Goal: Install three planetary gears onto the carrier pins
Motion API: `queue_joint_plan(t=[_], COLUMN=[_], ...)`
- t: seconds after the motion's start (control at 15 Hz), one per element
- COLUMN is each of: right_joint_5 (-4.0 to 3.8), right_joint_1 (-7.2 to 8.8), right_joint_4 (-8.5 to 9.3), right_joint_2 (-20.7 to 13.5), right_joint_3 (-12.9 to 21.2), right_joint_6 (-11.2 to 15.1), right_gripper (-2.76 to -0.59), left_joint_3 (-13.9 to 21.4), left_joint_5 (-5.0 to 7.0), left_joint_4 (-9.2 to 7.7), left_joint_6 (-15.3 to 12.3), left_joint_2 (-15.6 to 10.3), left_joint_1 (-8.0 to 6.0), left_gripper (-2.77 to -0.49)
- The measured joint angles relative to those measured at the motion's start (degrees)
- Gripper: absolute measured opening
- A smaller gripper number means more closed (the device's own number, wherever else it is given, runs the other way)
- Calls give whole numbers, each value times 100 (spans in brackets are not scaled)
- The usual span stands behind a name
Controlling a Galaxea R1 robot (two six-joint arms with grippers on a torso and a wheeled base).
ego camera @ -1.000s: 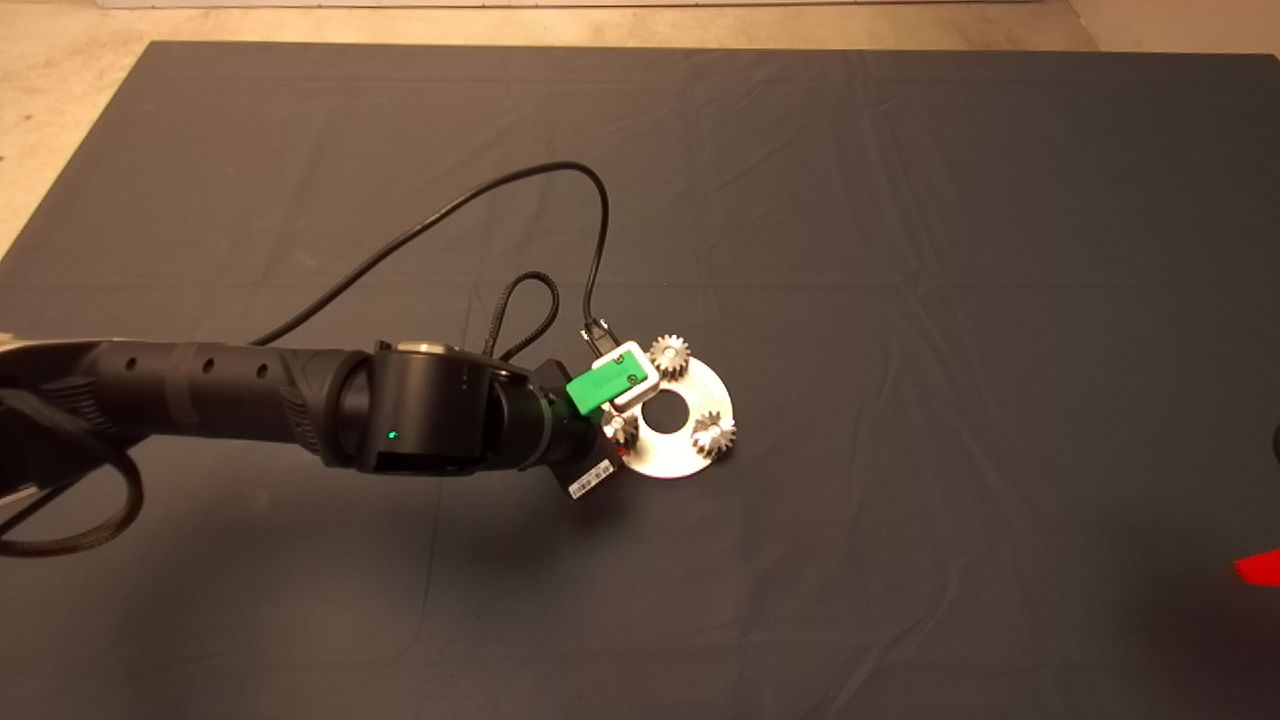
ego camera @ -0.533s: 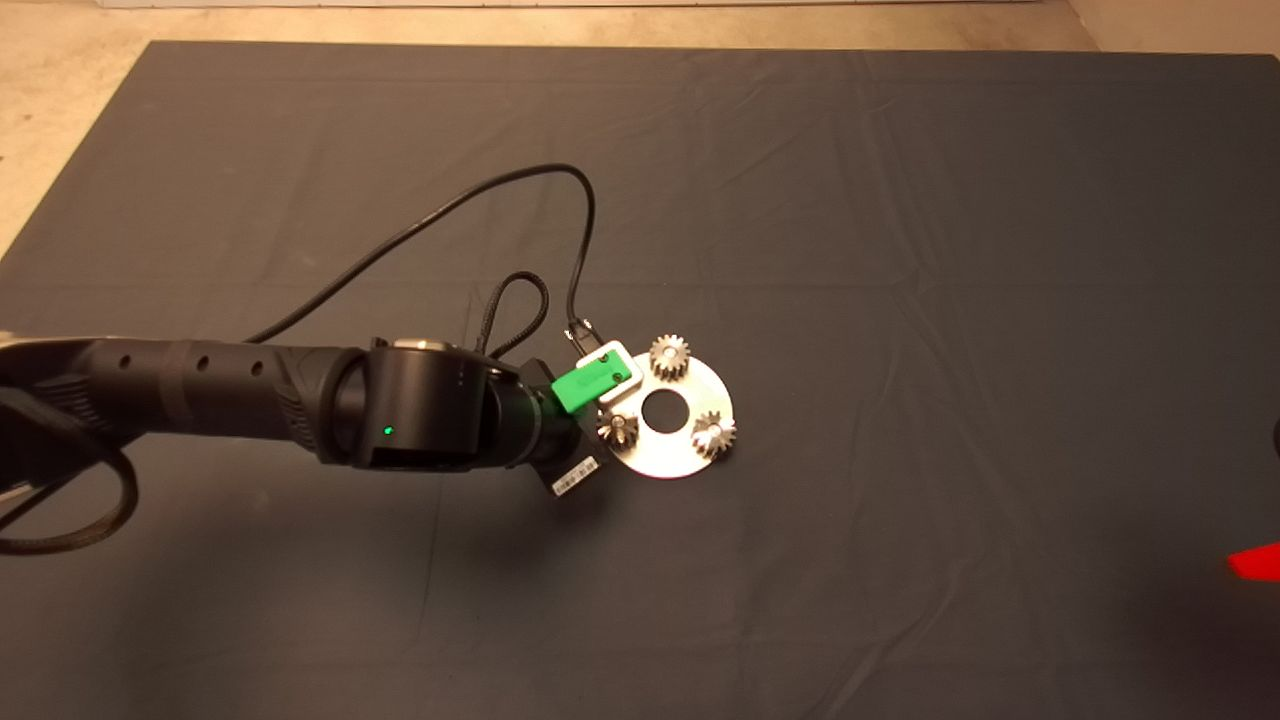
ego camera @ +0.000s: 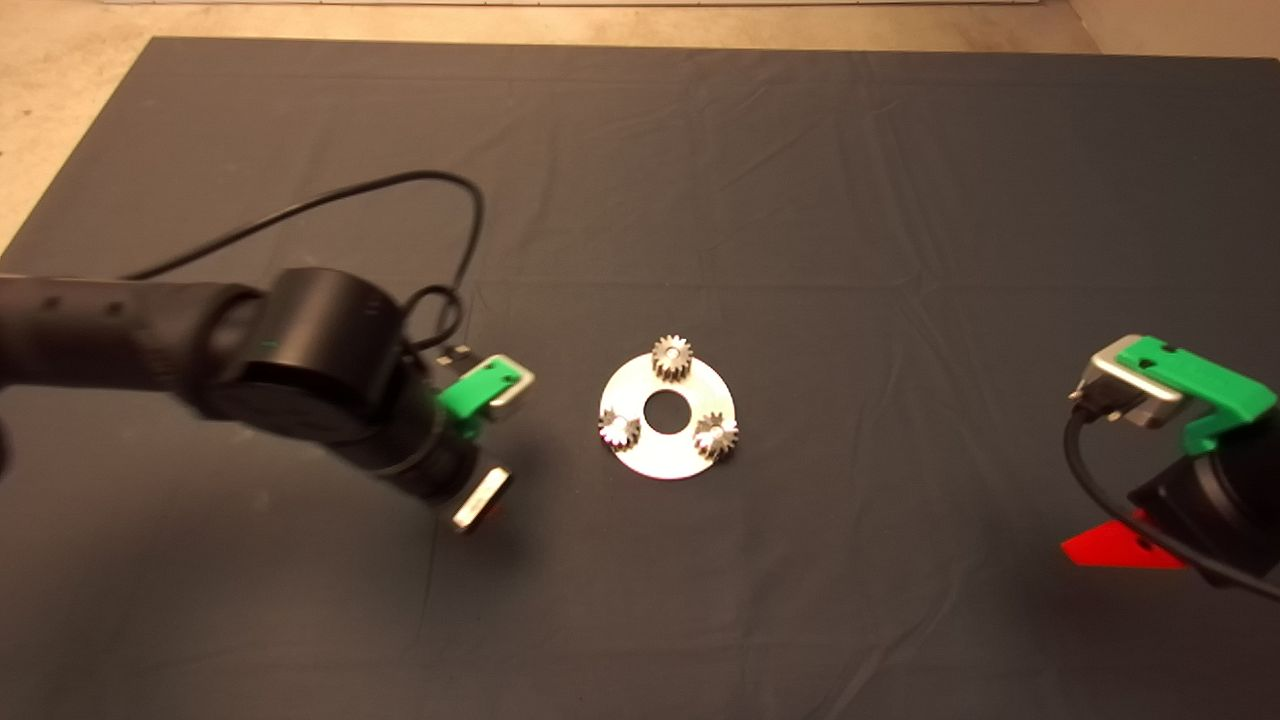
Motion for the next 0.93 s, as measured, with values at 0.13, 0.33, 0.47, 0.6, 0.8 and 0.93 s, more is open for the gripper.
queue_joint_plan(t=[0.13, 0.33, 0.47, 0.6, 0.8, 0.93], right_joint_5=[-12, -10, -24, -27, -16, -18], right_joint_1=[-437, -813, -1231, -1259, -1261, -1262], right_joint_4=[-90, -247, -248, -263, -273, -274], right_joint_2=[-57, -213, -244, -244, -246, -279], right_joint_3=[-4, -4, 10, 13, 18, 27], right_joint_6=[153, 383, 536, 600, 643, 647], right_gripper=[-147, -147, -147, -147, -147, -147], left_joint_3=[732, 1727, 1790, 1790, 1790, 1790], left_joint_5=[65, 32, 28, 29, 30, 30], left_joint_4=[-109, -161, -181, -232, -329, -357], left_joint_6=[-305, -1186, -1548, -1687, -1771, -1835], left_joint_2=[-631, -957, -976, -977, -994, -994], left_joint_1=[-111, -171, -256, -267, -267, -268], left_gripper=[-221, -221, -221, -221, -221, -221])
